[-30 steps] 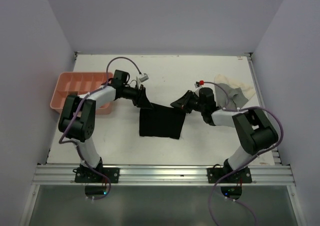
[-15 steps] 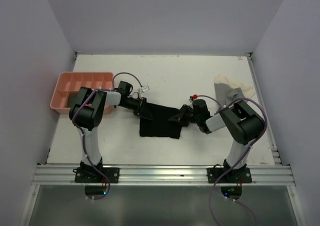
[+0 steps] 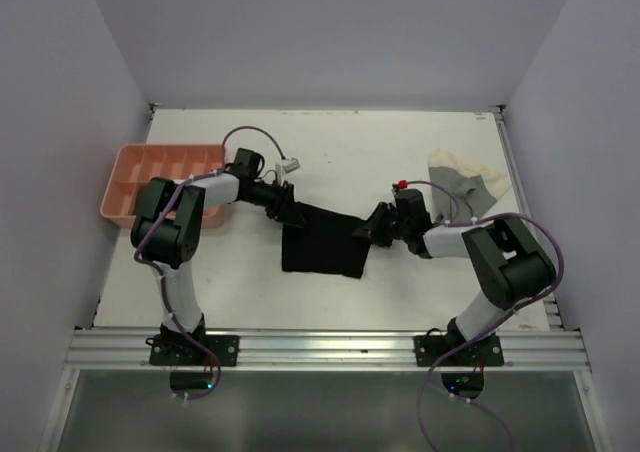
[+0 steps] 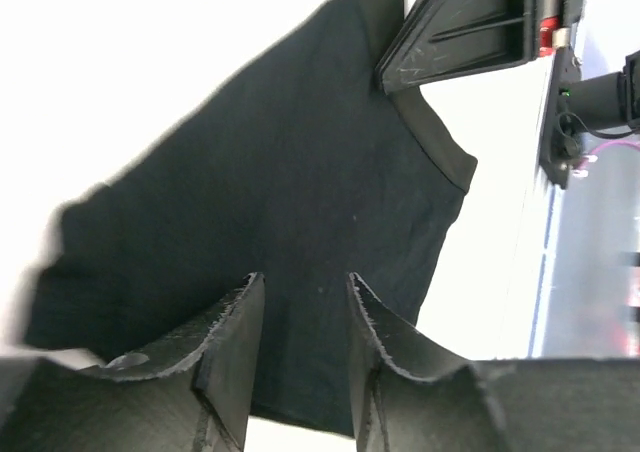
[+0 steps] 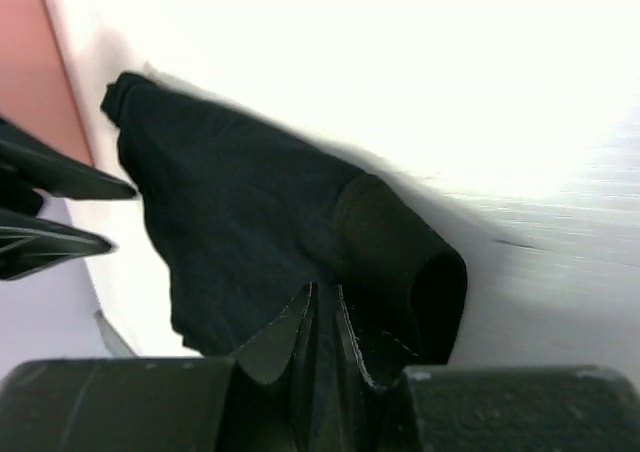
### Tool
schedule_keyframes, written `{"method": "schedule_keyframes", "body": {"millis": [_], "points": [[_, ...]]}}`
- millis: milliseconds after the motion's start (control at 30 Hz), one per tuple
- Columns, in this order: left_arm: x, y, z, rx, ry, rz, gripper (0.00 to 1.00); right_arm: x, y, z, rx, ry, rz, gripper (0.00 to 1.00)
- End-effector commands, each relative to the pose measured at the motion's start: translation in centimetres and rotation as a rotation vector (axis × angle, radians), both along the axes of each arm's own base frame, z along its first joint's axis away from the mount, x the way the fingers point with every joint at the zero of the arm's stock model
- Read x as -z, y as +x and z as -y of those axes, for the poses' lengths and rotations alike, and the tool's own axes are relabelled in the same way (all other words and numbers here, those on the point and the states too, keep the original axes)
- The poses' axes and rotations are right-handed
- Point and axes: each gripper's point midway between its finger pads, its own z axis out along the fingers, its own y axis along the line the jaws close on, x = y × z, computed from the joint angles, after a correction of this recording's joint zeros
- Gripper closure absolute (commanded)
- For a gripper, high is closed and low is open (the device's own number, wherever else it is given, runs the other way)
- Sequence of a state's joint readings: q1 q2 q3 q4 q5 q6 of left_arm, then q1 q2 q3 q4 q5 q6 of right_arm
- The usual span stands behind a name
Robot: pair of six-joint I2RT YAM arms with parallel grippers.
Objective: Roll the underwear
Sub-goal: Fold the underwear
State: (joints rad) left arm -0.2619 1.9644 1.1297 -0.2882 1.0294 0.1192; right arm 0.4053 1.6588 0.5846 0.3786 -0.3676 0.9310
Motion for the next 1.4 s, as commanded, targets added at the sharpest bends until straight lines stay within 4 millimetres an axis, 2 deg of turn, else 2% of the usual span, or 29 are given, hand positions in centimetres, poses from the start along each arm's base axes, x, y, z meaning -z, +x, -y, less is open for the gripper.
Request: {"method": "schedule_keyframes", "body": {"millis": [0, 100, 133, 167, 233, 267, 333, 367, 433, 500, 533, 567, 600, 733, 767, 800, 867, 900, 933, 967, 1033, 1100, 1133, 1167, 1233, 1333, 1367], "points": [[-3.9, 2.3, 0.3, 0.051, -0.034, 0.182, 0.58, 0.1, 0.1, 2.8, 0.011, -0.117, 0.004, 0.84], [-5.4, 2.2, 1.1, 0.087, -0.078, 0.202, 0.52, -1.1, 0.4, 3.8, 0.029, -0.094, 0.035, 0.78], [-6.0, 1.7, 1.6, 0.114, -0.108, 0.207, 0.49, -2.1, 0.3, 3.7, 0.028, -0.062, 0.067, 0.74], [-6.5, 1.5, 1.9, 0.126, -0.124, 0.218, 0.45, -3.1, 0.5, 3.6, 0.03, -0.042, 0.097, 0.64], [-7.3, 1.4, 2.4, 0.139, -0.153, 0.229, 0.4, -5.6, 0.7, 2.9, 0.0, 0.011, 0.155, 0.55], [-8.1, 1.3, 2.5, 0.141, -0.164, 0.249, 0.34, -6.6, 0.8, 2.6, -0.005, 0.032, 0.175, 0.35], [-8.9, 1.8, 2.4, 0.118, -0.157, 0.282, 0.12, -9.2, 1.0, 1.7, -0.029, 0.1, 0.224, 0.06], [-9.9, 1.8, 2.3, 0.113, -0.158, 0.308, 0.0, -10.7, 1.0, 1.5, -0.019, 0.132, 0.241, 0.03], [-10.9, 1.8, 2.1, 0.103, -0.169, 0.321, 0.0, -12.6, 1.1, 1.1, -0.01, 0.174, 0.256, 0.02], [-11.8, 1.5, 2.1, 0.085, -0.183, 0.3, 0.0, -13.2, 1.2, 0.5, -0.005, 0.204, 0.258, 0.02], [-12.0, 1.8, 2.3, 0.078, -0.199, 0.31, 0.0, -13.2, 1.3, 0.3, -0.003, 0.216, 0.256, 0.02], [-11.3, 1.5, 2.3, 0.07, -0.21, 0.272, 0.0, -12.8, 1.5, 0.0, 0.01, 0.224, 0.242, 0.02], [-11.2, 1.3, 2.5, 0.049, -0.217, 0.213, 0.0, -12.0, 2.0, -0.2, 0.017, 0.224, 0.239, 0.02], [-10.1, 2.3, 3.2, 0.004, -0.262, 0.206, 0.0, -8.4, 3.1, -0.6, 0.046, 0.241, 0.193, 0.02], [-9.7, 2.6, 3.3, -0.009, -0.268, 0.196, 0.0, -7.6, 3.4, -0.4, 0.056, 0.235, 0.181, 0.02], [-9.6, 2.6, 3.5, -0.036, -0.273, 0.155, 0.0, -5.9, 3.5, -0.4, 0.063, 0.215, 0.158, 0.02], [-9.3, 3.3, 3.9, -0.056, -0.298, 0.171, 0.0, -4.2, 3.7, 0.2, 0.08, 0.182, 0.147, 0.03], [-9.2, 3.5, 4.2, -0.076, -0.302, 0.149, 0.0, -4.0, 3.9, 0.3, 0.087, 0.179, 0.161, 0.03], [-9.2, 3.9, 4.6, -0.089, -0.307, 0.172, 0.0, -2.8, 3.6, 0.6, 0.092, 0.159, 0.139, 0.03], [-8.2, 4.2, 4.9, -0.101, -0.298, 0.149, 0.0, -2.3, 3.6, 0.9, 0.1, 0.151, 0.13, 0.03], [-7.0, 5.0, 5.7, -0.137, -0.278, 0.133, 0.0, -1.5, 3.3, 1.3, 0.102, 0.141, 0.119, 0.04], [-4.5, 5.8, 6.1, -0.188, -0.245, 0.072, 0.0, -1.0, 3.3, 2.0, 0.114, 0.133, 0.109, 0.04], [-4.2, 6.3, 6.2, -0.2, -0.247, 0.071, 0.0, -1.0, 3.2, 2.2, 0.108, 0.134, 0.108, 0.04], [-2.6, 6.6, 6.3, -0.217, -0.234, 0.035, 0.0, -1.1, 3.4, 2.7, 0.121, 0.134, 0.113, 0.04], [-0.8, 7.3, 6.4, -0.251, -0.215, -0.008, 0.0, -1.2, 3.2, 3.0, 0.115, 0.14, 0.111, 0.04], [1.0, 7.8, 6.5, -0.273, -0.202, -0.056, 0.0, -1.5, 3.5, 3.3, 0.107, 0.149, 0.117, 0.04], [0.9, 7.9, 6.7, -0.266, -0.213, -0.063, 0.0, -2.0, 3.6, 3.0, 0.089, 0.165, 0.126, 0.05]]}}
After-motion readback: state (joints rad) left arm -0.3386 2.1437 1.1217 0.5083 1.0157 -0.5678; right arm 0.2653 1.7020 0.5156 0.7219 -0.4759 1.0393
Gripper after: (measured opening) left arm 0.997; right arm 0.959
